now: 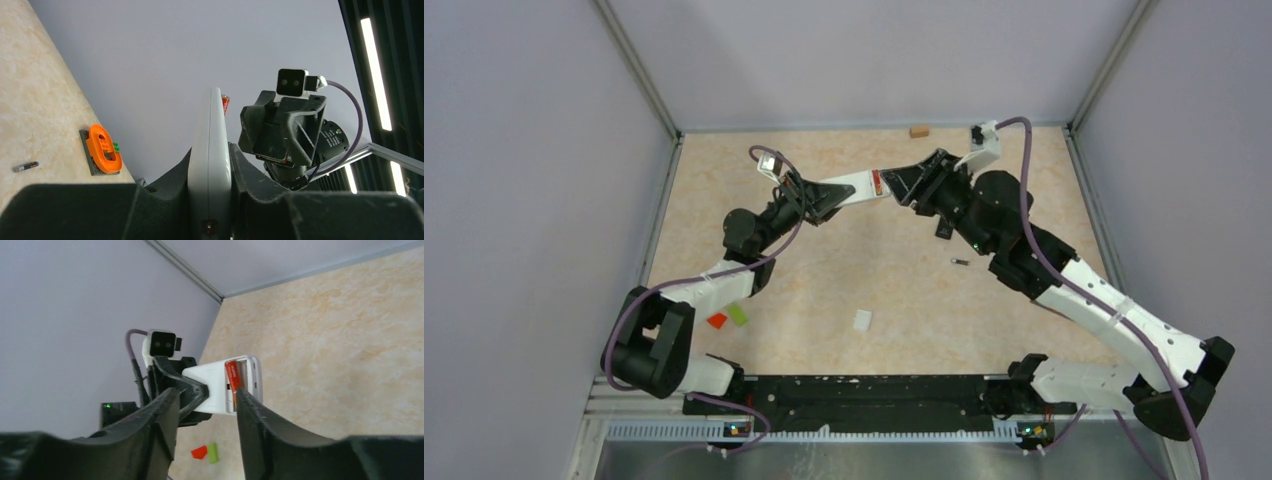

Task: Load the batteries into the remote control
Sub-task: Load the battery into the remote control.

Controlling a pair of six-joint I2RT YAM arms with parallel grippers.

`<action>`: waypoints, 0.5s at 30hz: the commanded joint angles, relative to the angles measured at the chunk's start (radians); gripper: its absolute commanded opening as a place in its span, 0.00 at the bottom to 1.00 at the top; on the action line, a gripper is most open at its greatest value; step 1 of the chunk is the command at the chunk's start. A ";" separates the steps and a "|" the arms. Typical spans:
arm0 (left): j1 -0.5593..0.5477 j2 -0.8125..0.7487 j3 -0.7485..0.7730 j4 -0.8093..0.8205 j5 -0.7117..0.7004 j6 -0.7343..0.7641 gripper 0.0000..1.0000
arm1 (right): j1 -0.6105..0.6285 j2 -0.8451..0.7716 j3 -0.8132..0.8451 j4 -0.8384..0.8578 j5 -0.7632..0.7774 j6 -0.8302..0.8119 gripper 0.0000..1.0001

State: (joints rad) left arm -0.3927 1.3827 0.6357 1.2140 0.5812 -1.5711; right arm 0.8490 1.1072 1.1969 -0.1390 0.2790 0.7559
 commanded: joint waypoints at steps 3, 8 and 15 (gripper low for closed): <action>-0.002 -0.002 0.033 0.078 -0.013 0.021 0.00 | 0.007 -0.099 -0.085 0.056 0.045 0.129 0.76; -0.003 -0.012 0.037 0.053 -0.005 0.049 0.00 | 0.008 -0.113 -0.216 0.128 0.015 0.326 0.87; -0.003 -0.027 0.036 0.023 0.013 0.085 0.00 | 0.007 -0.093 -0.362 0.474 -0.015 0.470 0.89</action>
State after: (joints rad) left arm -0.3927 1.3838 0.6357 1.2026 0.5850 -1.5276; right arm 0.8490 1.0168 0.8875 0.0483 0.2790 1.1145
